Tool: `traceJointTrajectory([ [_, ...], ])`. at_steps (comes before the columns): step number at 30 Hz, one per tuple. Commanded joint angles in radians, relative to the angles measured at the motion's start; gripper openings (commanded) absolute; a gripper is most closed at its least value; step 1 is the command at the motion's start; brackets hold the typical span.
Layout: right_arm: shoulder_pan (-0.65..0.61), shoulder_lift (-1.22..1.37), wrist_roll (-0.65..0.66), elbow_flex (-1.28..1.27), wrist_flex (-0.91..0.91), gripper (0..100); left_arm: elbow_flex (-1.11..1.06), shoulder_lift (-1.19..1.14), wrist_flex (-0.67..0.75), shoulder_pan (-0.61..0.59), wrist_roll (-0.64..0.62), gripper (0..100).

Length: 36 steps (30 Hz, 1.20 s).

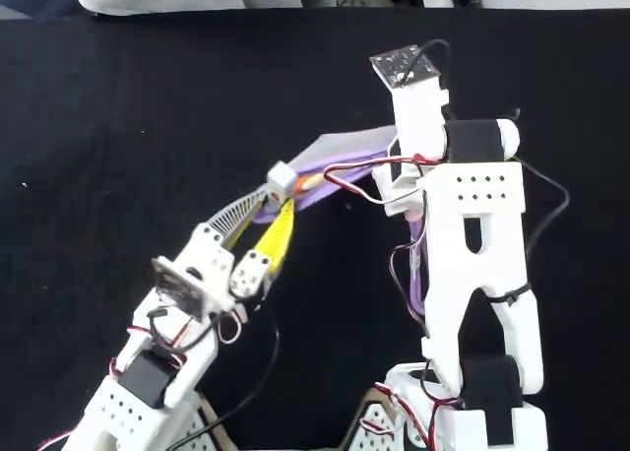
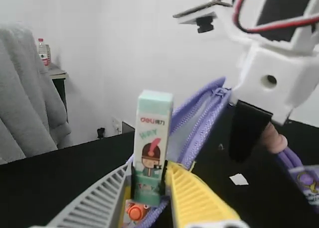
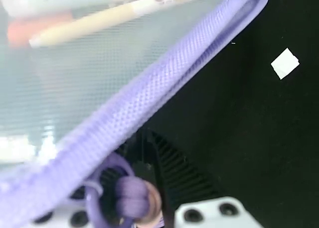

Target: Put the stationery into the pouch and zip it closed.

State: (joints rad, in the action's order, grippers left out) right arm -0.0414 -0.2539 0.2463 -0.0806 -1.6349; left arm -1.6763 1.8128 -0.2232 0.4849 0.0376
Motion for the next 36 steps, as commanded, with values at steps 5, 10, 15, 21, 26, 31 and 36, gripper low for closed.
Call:
traceJointTrajectory([
  [5, 0.0, -0.022, -0.009, 0.028, 0.009, 1.1, -0.024, -0.021, -0.049, 0.016, 0.126, 15],
  [10, 0.0, -0.022, -0.009, 0.028, 0.009, 1.1, -0.025, -0.068, -0.009, -0.068, 0.126, 16],
  [15, 0.0, -0.022, -0.009, 0.028, 0.009, 1.1, -0.025, -0.115, 0.043, -0.136, 0.124, 16],
  [21, 0.0, -0.022, -0.006, 0.028, 0.012, 1.1, 0.022, -0.118, 0.034, -0.14, 0.117, 16],
  [26, 0.0, -0.024, -0.012, 0.03, 0.014, 1.1, 0.203, -0.115, -0.101, -0.18, 0.025, 16],
  [31, -0.003, -0.024, -0.091, 0.096, 0.009, 1.1, 0.409, -0.117, -0.299, -0.364, -0.161, 16],
  [36, -0.006, -0.022, -0.124, 0.153, 0.009, 1.1, 0.44, -0.118, -0.385, -0.512, -0.288, 16],
])
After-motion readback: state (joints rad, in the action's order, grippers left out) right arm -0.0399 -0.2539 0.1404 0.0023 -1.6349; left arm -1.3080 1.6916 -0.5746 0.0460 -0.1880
